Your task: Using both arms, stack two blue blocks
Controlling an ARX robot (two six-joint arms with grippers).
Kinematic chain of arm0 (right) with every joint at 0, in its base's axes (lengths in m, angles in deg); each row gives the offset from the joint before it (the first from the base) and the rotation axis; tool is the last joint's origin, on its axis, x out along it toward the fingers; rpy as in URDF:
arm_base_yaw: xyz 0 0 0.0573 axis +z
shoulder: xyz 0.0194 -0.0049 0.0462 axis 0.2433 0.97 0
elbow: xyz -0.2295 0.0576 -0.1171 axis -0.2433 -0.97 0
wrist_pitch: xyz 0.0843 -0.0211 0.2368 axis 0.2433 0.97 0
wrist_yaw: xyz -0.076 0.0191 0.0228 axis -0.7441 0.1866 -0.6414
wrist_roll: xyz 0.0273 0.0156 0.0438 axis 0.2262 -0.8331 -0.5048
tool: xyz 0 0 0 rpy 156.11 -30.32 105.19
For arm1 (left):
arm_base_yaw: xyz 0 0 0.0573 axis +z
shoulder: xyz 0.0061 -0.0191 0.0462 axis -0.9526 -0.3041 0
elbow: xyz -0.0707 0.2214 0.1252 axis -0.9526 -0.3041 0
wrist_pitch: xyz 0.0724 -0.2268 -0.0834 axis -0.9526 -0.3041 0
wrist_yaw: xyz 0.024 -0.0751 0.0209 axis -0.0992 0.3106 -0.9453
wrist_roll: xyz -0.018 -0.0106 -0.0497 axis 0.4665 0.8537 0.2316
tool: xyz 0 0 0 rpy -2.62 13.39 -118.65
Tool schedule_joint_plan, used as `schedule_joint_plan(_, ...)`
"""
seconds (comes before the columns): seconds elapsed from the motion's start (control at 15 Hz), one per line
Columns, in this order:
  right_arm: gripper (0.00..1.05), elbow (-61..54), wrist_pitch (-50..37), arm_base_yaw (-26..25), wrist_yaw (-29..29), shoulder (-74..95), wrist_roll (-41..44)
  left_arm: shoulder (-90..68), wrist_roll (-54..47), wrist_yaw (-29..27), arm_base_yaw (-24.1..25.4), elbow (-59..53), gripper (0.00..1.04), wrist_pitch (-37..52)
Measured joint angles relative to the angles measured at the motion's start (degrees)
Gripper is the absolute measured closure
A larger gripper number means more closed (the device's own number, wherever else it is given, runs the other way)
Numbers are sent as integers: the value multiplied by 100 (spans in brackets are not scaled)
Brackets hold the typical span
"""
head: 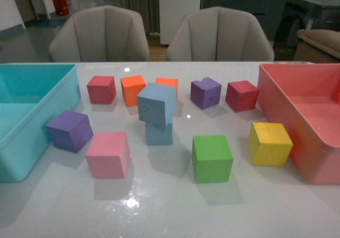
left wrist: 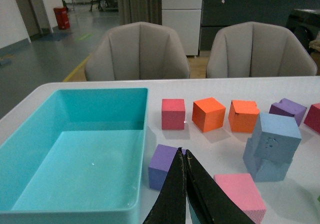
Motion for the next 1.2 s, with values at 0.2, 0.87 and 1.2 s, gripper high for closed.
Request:
schedule_joint_plan(0.2, 6, 0, 0, 0, 0, 0, 0, 859, 0, 284, 278, -380, 103, -494)
schedule_joint_plan(0.87, 6, 0, 2, 0, 0, 0, 0, 3377, -13, 649, 636, -846, 103, -2396)
schedule_joint_plan(1.2, 6, 0, 2, 0, 0, 0, 0, 4256, -11, 649, 636, -846, 103, -3268)
